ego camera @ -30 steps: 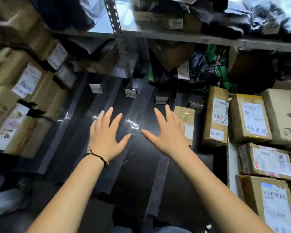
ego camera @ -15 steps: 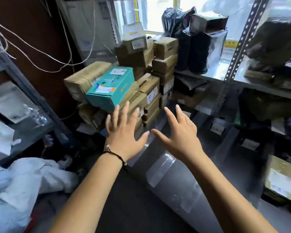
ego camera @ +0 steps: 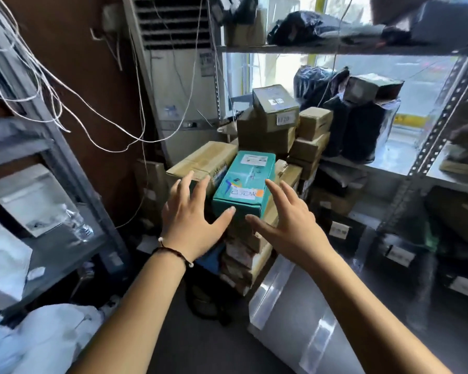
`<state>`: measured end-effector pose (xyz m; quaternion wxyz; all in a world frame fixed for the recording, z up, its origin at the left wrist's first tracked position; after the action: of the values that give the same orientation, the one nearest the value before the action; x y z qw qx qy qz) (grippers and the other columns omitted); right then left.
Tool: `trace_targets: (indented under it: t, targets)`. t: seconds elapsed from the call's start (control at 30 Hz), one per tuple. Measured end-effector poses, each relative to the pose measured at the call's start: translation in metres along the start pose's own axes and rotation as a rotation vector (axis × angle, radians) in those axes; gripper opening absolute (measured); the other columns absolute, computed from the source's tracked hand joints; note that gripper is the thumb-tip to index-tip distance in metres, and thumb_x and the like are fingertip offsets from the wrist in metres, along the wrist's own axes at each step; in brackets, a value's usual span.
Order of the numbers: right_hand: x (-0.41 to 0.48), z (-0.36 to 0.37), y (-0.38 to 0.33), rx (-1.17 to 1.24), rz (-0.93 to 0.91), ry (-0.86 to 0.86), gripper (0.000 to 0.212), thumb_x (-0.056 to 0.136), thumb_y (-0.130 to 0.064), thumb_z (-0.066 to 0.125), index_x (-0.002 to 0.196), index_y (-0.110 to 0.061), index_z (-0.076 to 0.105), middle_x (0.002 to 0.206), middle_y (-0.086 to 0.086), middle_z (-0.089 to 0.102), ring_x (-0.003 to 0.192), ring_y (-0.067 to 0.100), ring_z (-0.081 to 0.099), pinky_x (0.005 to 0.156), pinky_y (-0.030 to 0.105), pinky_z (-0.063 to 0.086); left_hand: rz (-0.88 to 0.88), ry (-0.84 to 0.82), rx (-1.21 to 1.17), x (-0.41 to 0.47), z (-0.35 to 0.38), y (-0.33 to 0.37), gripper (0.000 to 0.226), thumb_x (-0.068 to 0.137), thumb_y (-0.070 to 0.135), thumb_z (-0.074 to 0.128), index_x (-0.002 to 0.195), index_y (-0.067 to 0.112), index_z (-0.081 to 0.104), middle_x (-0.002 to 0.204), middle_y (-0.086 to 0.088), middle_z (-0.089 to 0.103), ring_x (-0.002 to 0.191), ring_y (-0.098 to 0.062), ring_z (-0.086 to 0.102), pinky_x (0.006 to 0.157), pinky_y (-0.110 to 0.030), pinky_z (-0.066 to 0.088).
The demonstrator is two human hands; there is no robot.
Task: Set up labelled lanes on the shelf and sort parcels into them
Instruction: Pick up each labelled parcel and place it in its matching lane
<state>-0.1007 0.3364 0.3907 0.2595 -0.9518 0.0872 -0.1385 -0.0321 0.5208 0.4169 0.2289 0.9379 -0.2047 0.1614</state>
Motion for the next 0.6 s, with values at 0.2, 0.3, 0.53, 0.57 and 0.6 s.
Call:
trace_targets:
  t: [0.2,0.3,0.53,0.57,0.6]
  targets:
    - [0.074,0.03,0.02,0.171,0.152,0.045,0.093,0.087,-0.067,0.061,0.16,-0.029,0.018,0.165,-0.004,0.024,0.147,0.019,0.032,0.115,0.044,0.039,0.122,-0.106,-0.166,0.061,0.034,-0.007,0.077,0.086,0.065,0.051,0.149,0.022,0.037,0.147,-0.003,0.041,0.133,-0.017,0.028,0.114,-0.036,0.027]
    - [0.09,0.037,0.029,0.32,0.211,0.082,0.085,0.089,-0.058,0.066,0.157,-0.029,0.026,0.154,-0.013,0.04,0.132,-0.002,0.045,0.105,0.017,0.039,0.097,-0.382,-0.297,0.077,0.073,-0.009,0.081,0.09,0.057,0.058,0.155,0.027,0.019,0.155,0.002,0.03,0.143,-0.016,0.024,0.118,-0.033,0.021]
    - [0.094,0.068,0.039,0.815,0.387,0.101,0.053,0.091,-0.047,0.068,0.138,-0.038,0.047,0.125,-0.013,0.07,0.105,0.005,0.071,0.093,0.036,0.058,0.174,-0.53,-0.551,0.092,0.1,-0.005,0.083,0.091,0.045,0.064,0.155,0.026,0.015,0.156,0.011,0.018,0.136,0.001,0.025,0.114,-0.019,0.022]
    - [0.093,0.069,0.037,0.861,0.392,0.109,0.052,0.093,-0.042,0.068,0.14,-0.035,0.048,0.123,-0.012,0.071,0.105,0.007,0.071,0.09,0.033,0.06,0.214,-0.473,-0.565,0.095,0.094,-0.004,0.082,0.089,0.047,0.065,0.154,0.027,0.018,0.155,0.011,0.02,0.137,0.0,0.025,0.116,-0.021,0.022]
    - [0.092,0.07,0.035,0.904,0.398,0.117,0.051,0.095,-0.037,0.067,0.142,-0.033,0.048,0.121,-0.01,0.072,0.106,0.009,0.072,0.086,0.029,0.06,0.243,-0.428,-0.584,0.096,0.09,-0.003,0.082,0.087,0.053,0.063,0.153,0.028,0.021,0.154,0.011,0.023,0.136,0.002,0.024,0.116,-0.022,0.022]
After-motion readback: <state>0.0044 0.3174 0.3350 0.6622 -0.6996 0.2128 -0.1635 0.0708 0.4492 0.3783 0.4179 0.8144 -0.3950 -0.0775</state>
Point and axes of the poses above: each hand's wrist, its own x-axis towards the middle knuckle, its own z-axis out of the palm, y = z × x, the point moved 10 cm from there along x, towards the middle knuckle
